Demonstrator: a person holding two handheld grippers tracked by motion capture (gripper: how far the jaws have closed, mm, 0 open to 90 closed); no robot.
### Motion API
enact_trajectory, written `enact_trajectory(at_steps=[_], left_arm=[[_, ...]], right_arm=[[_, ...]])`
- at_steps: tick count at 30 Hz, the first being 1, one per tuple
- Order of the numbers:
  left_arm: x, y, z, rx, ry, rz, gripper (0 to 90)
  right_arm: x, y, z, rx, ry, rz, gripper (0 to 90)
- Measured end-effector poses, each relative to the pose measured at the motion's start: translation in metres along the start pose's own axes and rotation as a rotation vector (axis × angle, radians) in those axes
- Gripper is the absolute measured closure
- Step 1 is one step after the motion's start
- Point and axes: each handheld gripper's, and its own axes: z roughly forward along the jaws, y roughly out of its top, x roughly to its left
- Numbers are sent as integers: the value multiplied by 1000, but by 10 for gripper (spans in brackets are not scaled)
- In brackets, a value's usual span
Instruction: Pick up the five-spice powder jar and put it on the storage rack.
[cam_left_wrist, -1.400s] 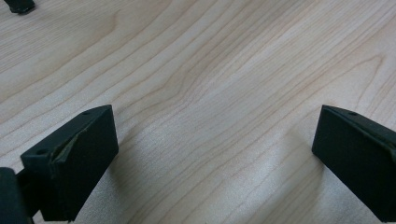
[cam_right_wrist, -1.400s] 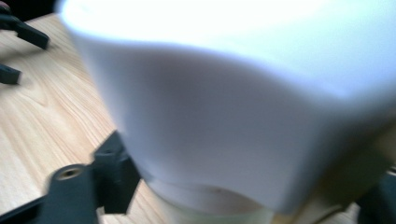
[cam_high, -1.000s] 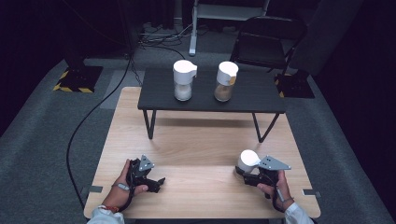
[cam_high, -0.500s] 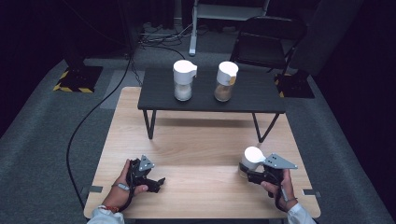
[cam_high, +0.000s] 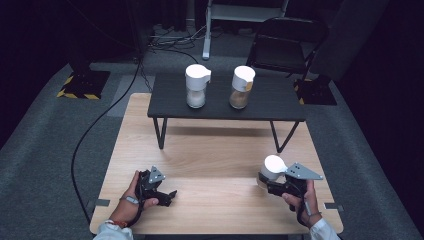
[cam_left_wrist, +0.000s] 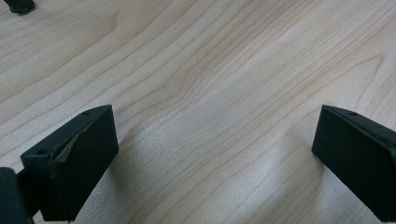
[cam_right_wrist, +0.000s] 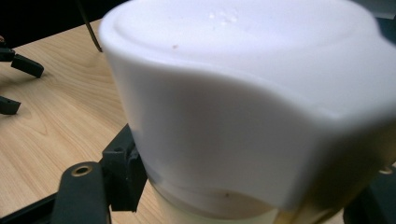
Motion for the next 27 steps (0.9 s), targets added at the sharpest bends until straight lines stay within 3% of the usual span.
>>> enact_trajectory(at_steps=[15,27], left_arm=[[0,0,0,0,0,0,1],[0,0,0,0,0,0,1]], right_arm=[[6,24,-15,-12,-51,3,293],[8,55,-25,-38,-82,2,292]])
